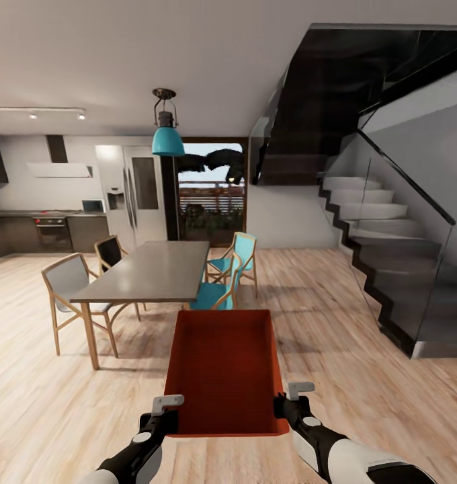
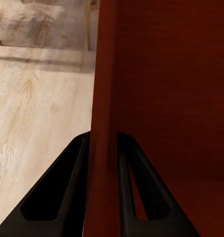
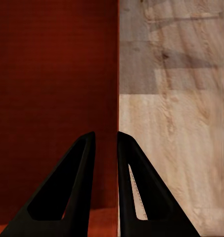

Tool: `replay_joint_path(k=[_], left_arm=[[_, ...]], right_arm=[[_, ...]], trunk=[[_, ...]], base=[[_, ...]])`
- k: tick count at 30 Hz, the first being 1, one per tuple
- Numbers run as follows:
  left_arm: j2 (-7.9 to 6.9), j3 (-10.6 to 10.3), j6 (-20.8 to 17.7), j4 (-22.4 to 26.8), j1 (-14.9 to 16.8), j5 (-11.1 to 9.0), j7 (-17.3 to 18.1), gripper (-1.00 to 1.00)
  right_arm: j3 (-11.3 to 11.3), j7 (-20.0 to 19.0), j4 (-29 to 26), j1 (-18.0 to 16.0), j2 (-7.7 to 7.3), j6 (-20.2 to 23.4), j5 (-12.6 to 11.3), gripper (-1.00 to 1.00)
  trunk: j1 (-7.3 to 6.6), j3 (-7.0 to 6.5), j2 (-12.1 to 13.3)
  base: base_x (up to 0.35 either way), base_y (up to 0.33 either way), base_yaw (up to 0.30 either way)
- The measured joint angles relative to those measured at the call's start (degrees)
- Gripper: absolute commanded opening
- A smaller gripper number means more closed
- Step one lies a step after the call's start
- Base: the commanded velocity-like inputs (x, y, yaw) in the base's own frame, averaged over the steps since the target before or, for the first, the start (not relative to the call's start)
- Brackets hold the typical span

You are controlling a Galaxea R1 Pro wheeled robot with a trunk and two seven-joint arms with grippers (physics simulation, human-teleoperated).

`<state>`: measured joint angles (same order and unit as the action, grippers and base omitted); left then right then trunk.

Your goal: Move the two storage containers from the living room to the garage. In the garage, place one container on the floor and stack the other container on top of it (either order is fine).

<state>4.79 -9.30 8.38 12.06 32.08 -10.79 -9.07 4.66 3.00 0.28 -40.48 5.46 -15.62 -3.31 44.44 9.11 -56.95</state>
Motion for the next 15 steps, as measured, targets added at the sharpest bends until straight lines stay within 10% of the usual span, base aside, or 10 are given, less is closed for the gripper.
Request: replay_joint_path(k=[15], left_arm=[[0.00, -0.01, -0.01, 0.01, 0.00, 0.00, -0.01, -1.00]], right_arm=[[-0.01, 0.00, 0.00, 0.00, 0.00, 0.00, 0.01, -1.00]], trunk=[[0.00, 0.00, 0.00]], base=[[0.000, 0.000, -0.283]])
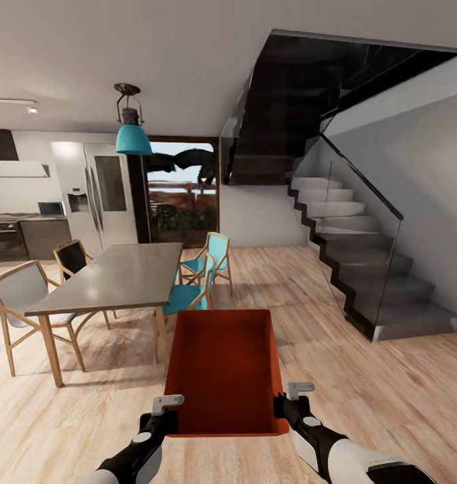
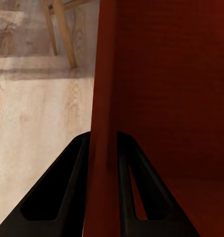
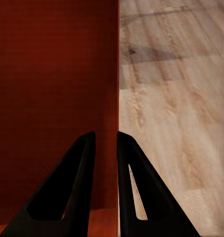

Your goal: Move the two storage containers from the living room to the garage. In the garage, place one container on the floor and stack the other container on top of it (either order is fine).

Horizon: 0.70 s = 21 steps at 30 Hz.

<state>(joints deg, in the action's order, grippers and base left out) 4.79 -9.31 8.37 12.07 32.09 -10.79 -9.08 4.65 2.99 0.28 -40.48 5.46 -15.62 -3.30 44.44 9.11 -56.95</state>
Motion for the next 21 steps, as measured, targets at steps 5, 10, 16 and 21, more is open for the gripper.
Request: replay_joint_path(k=[5, 10, 16, 21], left_arm=[[0.00, 0.00, 0.00, 0.00, 0.00, 0.00, 0.01, -1.00], [0.00, 0.00, 0.00, 0.00, 0.00, 0.00, 0.01, -1.00], [0.00, 0.00, 0.01, 0.00, 0.00, 0.00, 0.00, -1.00], [0.00, 0.00, 0.00, 0.00, 0.00, 0.00, 0.01, -1.00]], right_arm=[[0.02, 0.00, 0.00, 0.00, 0.00, 0.00, -0.03, -1.00], [0.01, 0.00, 0.00, 0.00, 0.00, 0.00, -0.02, -1.00], [0.01, 0.00, 0.00, 0.00, 0.00, 0.00, -0.01, -1.00], [0.01, 0.00, 0.00, 0.00, 0.00, 0.00, -0.02, -1.00]], trunk=[[0.00, 0.00, 0.00], [0.00, 0.00, 0.00], [0.00, 0.00, 0.00], [0.00, 0.00, 0.00]], base=[[0.000, 0.000, -0.283], [0.000, 0.000, -0.283], [0.000, 0.000, -0.283], [0.000, 0.000, -0.283]])
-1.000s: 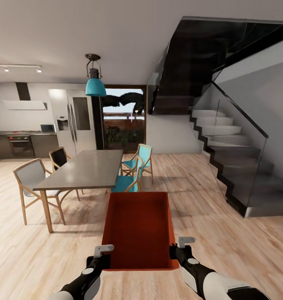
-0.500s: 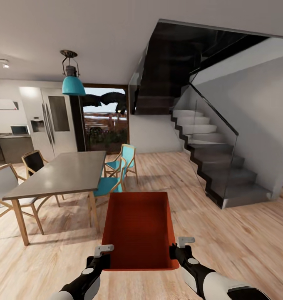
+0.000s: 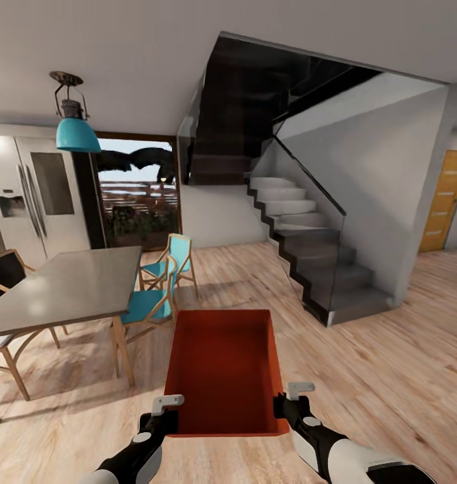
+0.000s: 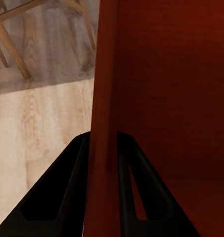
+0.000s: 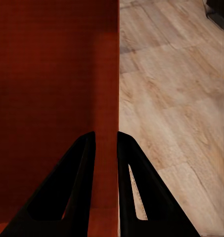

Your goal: Move the two storage containers from the living room to the garage. In the garage, place one container on the floor and stack the other container on top of it (either order is fine).

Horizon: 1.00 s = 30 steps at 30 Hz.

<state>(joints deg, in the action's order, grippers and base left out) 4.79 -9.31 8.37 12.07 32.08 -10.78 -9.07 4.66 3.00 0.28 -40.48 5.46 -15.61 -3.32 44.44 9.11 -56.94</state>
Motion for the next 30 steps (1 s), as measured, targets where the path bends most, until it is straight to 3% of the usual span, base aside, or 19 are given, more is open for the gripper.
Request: replay_joint_path(k=[30], left_arm=[[0.00, -0.03, -0.01, 0.01, 0.00, 0.01, -0.03, -1.00]], right_arm=[[-0.02, 0.00, 0.00, 0.00, 0.00, 0.00, 0.02, -1.00]], trunk=[[0.00, 0.00, 0.00]], base=[[0.000, 0.000, -0.283]])
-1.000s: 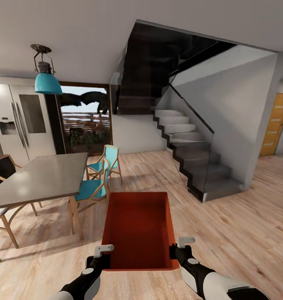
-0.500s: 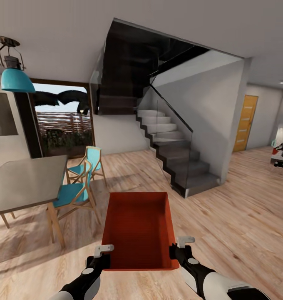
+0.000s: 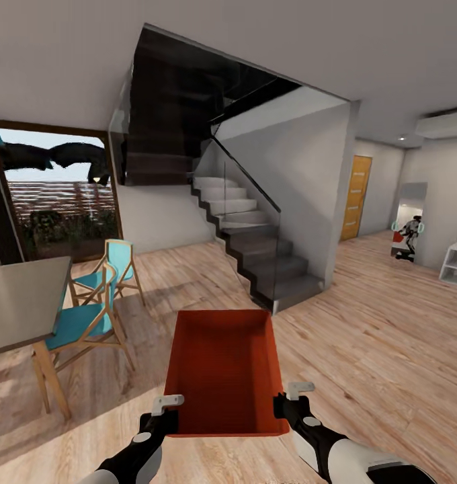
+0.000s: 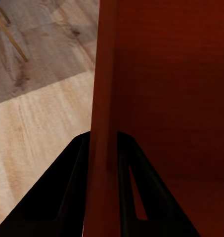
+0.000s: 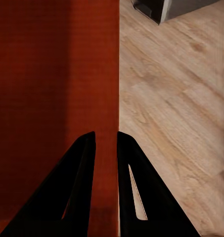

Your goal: Move the two storage containers from the living room to the garage. In the garage, place one container on the floor and stack the other container on top of it (either order is fine).

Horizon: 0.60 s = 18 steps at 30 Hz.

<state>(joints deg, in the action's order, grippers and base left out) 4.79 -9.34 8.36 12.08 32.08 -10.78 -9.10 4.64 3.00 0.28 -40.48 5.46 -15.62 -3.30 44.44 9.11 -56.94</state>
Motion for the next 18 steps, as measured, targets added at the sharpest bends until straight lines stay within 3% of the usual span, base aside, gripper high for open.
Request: replay_joint_path(k=[18], left_arm=[[-0.03, 0.00, 0.00, 0.00, 0.00, 0.01, 0.02, -1.00]], right_arm=[[0.13, 0.03, 0.01, 0.00, 0.04, -0.01, -0.16, -1.00]], trunk=[[0.00, 0.00, 0.00]], base=[[0.000, 0.000, -0.283]])
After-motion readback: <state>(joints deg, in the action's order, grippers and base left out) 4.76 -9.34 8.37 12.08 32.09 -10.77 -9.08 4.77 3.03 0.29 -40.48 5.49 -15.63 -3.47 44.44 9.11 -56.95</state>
